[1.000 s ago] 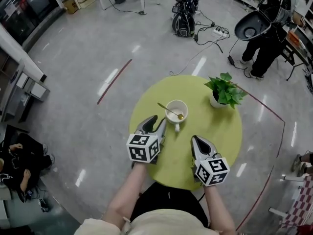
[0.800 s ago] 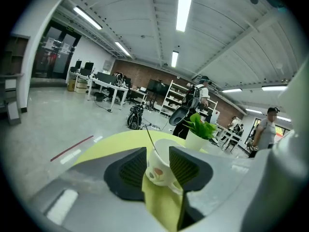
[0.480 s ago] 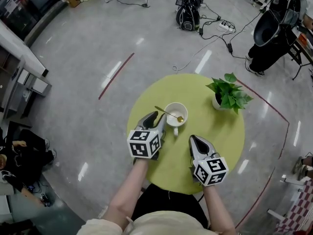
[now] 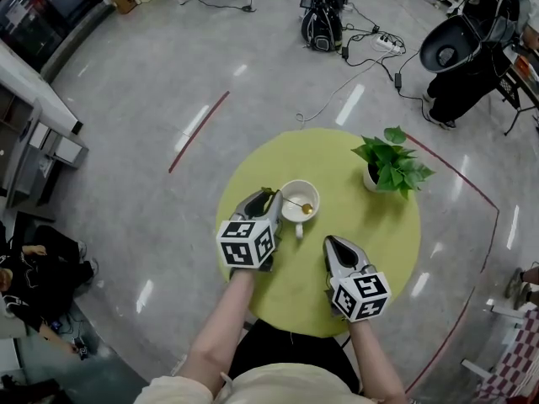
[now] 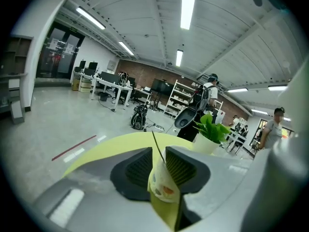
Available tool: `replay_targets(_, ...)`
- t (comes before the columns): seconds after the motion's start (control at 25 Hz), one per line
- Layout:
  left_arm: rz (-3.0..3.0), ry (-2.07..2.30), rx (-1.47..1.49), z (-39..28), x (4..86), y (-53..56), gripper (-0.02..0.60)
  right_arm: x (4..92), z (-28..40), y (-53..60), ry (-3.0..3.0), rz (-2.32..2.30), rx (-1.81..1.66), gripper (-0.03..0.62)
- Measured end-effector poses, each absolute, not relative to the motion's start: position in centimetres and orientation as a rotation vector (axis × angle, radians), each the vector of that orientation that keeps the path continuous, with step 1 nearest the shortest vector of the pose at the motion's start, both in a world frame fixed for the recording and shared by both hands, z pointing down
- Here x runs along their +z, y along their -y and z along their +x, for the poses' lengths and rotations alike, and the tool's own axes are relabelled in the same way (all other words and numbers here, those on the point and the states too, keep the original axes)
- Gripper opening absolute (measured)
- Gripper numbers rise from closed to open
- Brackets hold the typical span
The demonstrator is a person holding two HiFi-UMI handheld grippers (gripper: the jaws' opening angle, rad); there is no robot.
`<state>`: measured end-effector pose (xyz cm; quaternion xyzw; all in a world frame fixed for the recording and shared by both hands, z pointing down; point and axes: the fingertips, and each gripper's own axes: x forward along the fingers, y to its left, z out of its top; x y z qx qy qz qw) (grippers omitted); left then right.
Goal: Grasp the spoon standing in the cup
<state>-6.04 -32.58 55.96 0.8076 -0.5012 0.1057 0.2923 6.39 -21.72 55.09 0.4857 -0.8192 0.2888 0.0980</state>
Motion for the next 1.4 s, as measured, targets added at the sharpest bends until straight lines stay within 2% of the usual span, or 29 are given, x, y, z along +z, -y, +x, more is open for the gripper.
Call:
replay_targets(0.24,2.167,1.343,0.284,-5.6,55.5,32.9,0.046,55.1,6.5,21.9,2.425,1.437,0.858,0.002)
replay_targets(1.4,2.235,1.339,0.204,-4.8,52.2,31.9,0.006,53.7,6.4,20.7,2.433,1.467,0.819,0.002)
